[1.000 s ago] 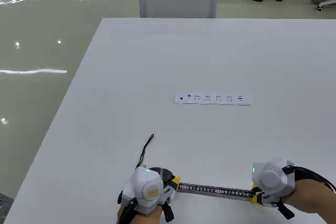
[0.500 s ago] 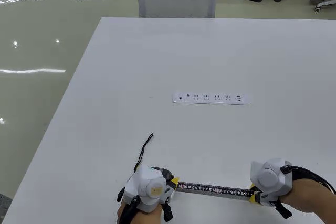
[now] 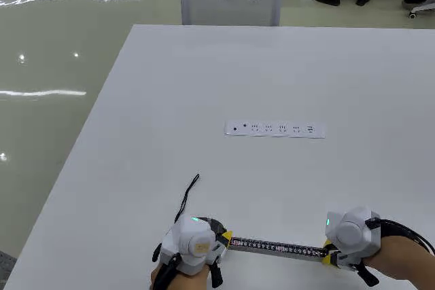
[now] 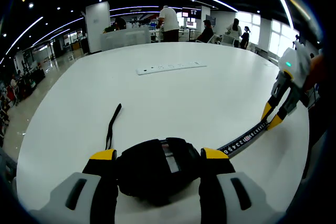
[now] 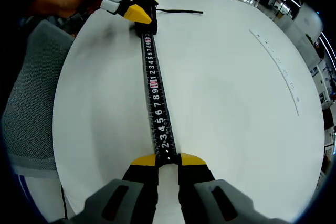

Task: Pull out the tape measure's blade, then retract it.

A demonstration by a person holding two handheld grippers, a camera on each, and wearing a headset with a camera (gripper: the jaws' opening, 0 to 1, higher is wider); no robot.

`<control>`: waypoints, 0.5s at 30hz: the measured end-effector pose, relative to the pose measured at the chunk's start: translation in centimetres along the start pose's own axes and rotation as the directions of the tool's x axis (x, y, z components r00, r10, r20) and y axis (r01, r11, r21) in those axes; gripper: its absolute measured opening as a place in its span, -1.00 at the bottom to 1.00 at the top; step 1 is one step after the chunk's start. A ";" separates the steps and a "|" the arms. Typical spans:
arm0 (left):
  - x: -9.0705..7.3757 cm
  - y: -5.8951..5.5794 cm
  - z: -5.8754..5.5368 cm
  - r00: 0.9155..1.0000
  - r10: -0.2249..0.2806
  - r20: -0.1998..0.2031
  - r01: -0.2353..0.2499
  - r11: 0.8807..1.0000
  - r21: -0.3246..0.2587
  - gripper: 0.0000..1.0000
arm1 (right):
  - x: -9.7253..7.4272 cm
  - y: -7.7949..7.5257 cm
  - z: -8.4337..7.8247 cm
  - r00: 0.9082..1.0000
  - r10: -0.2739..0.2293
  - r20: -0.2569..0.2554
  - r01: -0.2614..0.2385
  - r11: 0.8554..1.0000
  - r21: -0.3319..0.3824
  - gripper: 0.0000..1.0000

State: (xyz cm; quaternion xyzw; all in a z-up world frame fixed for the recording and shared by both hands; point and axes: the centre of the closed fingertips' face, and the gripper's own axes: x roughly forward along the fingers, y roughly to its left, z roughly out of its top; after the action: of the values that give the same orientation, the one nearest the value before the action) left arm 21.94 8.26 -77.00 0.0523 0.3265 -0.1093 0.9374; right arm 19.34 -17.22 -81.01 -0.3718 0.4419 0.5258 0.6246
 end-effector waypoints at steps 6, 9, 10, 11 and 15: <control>0.3 0.2 0.0 1.000 -0.004 -0.005 0.004 1.000 0.001 0.16 | 0.1 -0.1 0.0 1.000 0.007 -0.006 -0.007 1.000 -0.003 -0.74; 0.2 0.1 0.1 1.000 -0.006 -0.006 0.006 1.000 0.002 0.16 | 0.2 -0.2 0.0 1.000 0.009 -0.011 -0.009 1.000 -0.005 -0.74; 0.1 0.1 0.1 1.000 -0.005 -0.007 0.005 1.000 0.002 0.16 | 0.2 -0.2 0.0 1.000 0.010 -0.013 -0.010 1.000 -0.006 -0.74; 0.0 0.0 0.2 1.000 -0.005 -0.009 0.005 1.000 0.002 0.17 | 0.3 -0.3 0.0 1.000 0.010 -0.016 -0.010 1.000 -0.008 -0.74; 0.3 0.2 -0.1 1.000 -0.006 -0.009 0.006 1.000 0.003 0.17 | 0.3 -0.2 0.2 1.000 0.009 -0.021 -0.010 1.000 -0.013 -0.74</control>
State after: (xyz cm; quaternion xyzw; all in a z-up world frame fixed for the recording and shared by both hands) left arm 22.20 8.36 -77.25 0.0534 0.3308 -0.1122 0.9355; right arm 19.57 -16.94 -81.23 -0.3792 0.4466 0.5278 0.6150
